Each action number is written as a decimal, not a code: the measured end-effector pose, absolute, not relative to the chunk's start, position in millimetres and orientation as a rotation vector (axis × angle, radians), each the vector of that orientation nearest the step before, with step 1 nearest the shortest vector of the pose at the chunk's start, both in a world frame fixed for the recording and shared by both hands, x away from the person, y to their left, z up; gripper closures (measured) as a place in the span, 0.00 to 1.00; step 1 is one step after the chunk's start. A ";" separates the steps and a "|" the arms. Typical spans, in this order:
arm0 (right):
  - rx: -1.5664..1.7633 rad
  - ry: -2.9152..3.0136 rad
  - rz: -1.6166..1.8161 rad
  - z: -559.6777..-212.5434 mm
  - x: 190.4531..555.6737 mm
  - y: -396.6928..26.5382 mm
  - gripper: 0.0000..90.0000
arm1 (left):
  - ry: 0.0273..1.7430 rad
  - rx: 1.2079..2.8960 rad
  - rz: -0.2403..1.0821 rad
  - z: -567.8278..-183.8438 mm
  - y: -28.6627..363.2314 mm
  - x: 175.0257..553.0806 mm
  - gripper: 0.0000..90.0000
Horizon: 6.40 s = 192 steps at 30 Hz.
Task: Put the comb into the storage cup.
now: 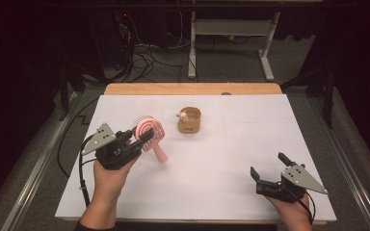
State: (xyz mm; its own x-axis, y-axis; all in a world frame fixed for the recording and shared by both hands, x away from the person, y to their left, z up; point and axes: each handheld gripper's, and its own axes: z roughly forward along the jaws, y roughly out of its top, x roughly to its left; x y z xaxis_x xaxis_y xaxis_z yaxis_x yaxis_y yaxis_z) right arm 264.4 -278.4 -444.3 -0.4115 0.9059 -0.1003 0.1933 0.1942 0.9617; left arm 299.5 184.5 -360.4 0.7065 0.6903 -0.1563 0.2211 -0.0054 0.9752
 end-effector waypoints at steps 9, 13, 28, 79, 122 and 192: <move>1.036 1.769 1.274 -446.6 266.6 -274.1 0.00 | 0.759 1.561 0.422 -362.3 178.9 300.2 0.70; 1.017 1.779 1.274 -447.1 266.7 -271.1 0.00 | 0.759 1.549 0.414 -362.7 175.8 300.6 0.70; 1.007 1.771 1.292 -445.1 264.7 -270.4 0.00 | 0.756 1.510 0.366 -352.9 147.0 314.2 0.70; 0.997 1.750 1.343 -438.4 262.4 -272.6 0.00 | 0.758 1.496 0.468 -291.9 93.8 406.0 0.70; 0.996 1.751 1.350 -439.6 262.0 -271.0 0.00 | 0.875 1.525 0.486 -320.8 79.6 448.1 0.70; 1.003 1.743 1.355 -438.3 260.4 -272.3 0.00 | 0.908 1.582 0.476 -354.8 61.8 456.3 0.70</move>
State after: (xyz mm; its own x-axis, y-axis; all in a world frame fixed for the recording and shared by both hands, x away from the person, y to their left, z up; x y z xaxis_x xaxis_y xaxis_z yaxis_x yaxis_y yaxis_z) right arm 260.4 -272.3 -438.3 -0.4541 0.8884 -0.0672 0.1544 0.1528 0.9761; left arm 456.3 61.8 -354.8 0.6125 0.7696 -0.1804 0.2892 -0.0058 0.9573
